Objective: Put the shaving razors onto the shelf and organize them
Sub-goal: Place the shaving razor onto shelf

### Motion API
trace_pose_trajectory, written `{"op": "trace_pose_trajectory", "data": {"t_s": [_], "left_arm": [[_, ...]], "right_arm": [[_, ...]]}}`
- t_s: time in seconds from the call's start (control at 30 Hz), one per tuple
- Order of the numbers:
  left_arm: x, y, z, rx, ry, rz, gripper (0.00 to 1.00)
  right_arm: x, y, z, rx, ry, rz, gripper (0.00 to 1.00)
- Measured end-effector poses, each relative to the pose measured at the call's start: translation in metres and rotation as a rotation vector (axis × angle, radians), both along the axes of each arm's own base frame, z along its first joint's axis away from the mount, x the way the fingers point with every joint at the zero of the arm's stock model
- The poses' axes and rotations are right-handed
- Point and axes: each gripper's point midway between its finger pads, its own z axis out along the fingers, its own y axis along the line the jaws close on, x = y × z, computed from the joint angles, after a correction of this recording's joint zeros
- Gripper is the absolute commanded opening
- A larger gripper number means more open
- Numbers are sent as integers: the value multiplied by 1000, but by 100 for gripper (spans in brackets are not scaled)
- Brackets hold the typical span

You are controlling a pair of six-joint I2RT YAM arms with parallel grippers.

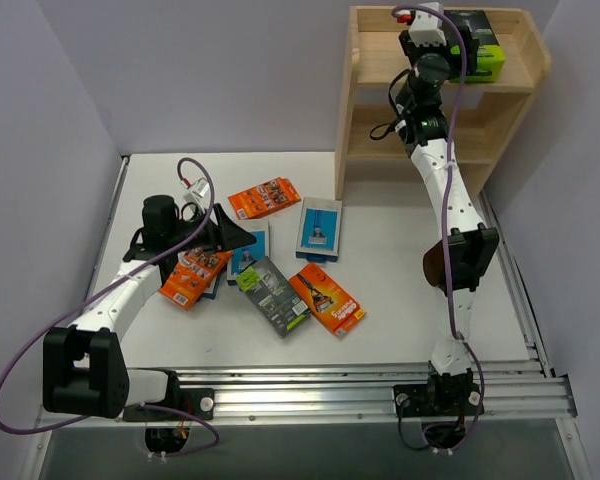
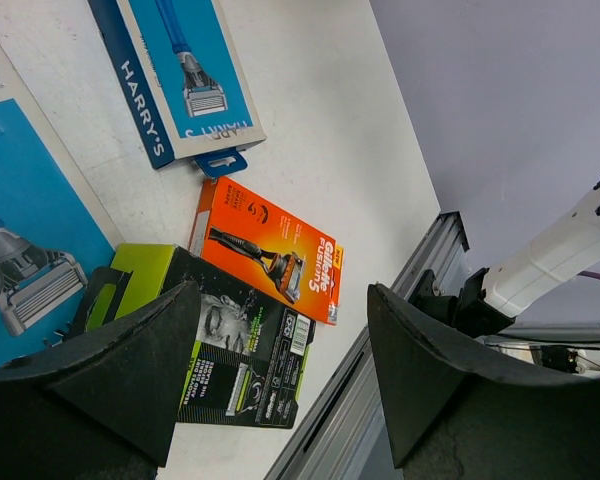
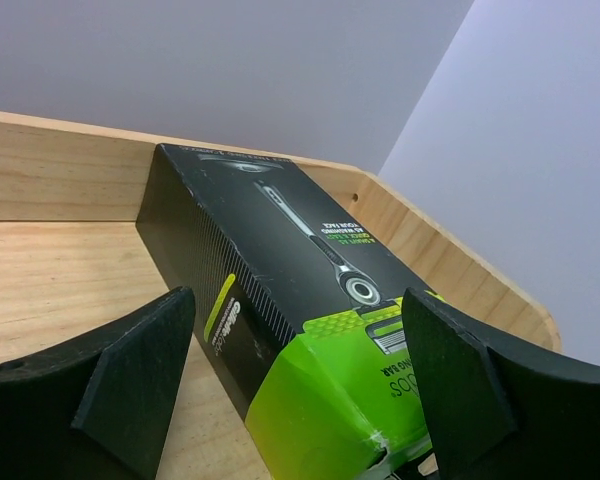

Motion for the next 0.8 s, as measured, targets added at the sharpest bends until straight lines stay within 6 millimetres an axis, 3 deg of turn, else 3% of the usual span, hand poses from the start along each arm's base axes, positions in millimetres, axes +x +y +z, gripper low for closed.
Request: {"op": "trace_pose_trajectory", "data": {"t_s": [0.8], "left_arm": [[3,-3,2,-25,1,-11,77]], "right_arm": [[-10,-36,1,-26,10,-133,74]]}}
